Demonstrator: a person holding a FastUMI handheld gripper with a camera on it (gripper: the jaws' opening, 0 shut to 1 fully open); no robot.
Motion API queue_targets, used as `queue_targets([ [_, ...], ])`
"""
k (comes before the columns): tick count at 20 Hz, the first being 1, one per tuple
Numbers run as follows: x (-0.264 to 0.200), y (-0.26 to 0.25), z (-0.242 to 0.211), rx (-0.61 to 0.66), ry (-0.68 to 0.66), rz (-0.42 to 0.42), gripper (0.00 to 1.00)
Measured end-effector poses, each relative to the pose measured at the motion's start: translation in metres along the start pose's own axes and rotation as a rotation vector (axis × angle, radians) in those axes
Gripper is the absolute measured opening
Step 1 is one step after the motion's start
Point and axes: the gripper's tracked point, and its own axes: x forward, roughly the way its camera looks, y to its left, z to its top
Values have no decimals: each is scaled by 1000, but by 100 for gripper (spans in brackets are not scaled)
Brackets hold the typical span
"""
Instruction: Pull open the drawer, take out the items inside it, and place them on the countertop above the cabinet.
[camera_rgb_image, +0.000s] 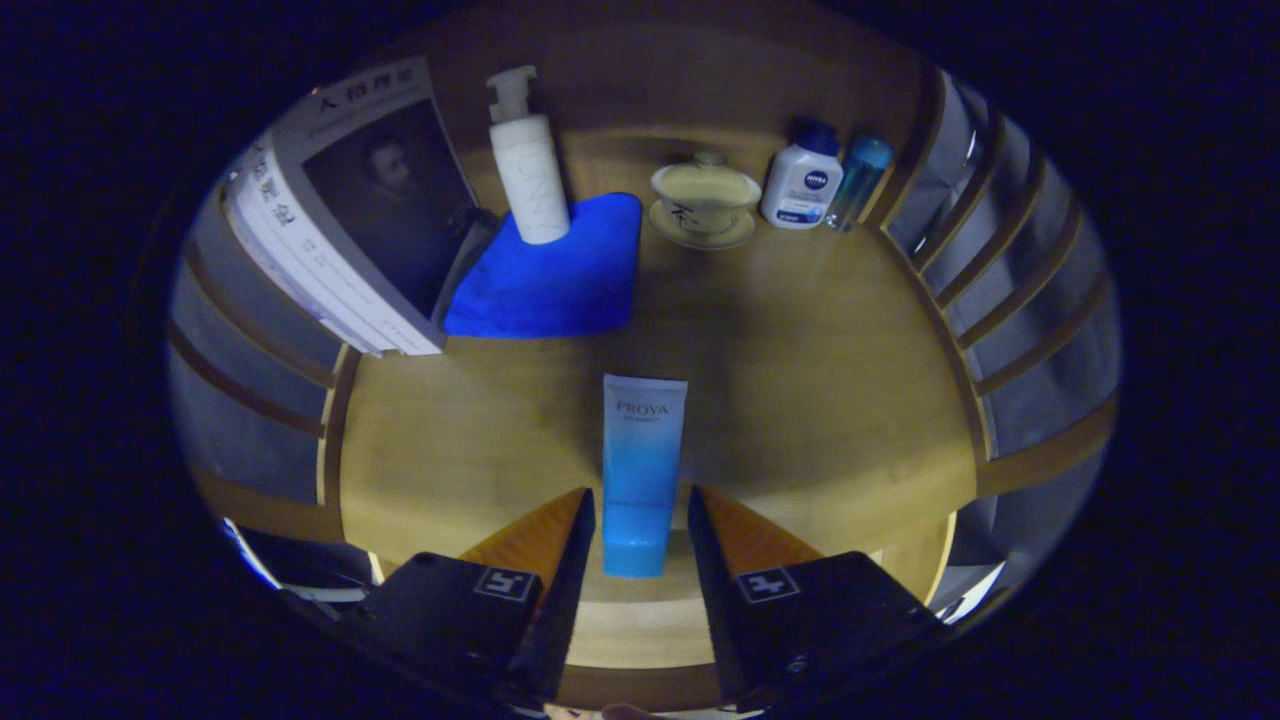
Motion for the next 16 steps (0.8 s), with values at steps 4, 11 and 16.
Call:
queue_targets([
  [4,-33,7,-30,-59,-56,31,64],
  [11,-84,12,-81,-123,-203,48,64],
  [16,-107,4,-121,-141,-313,65,64],
])
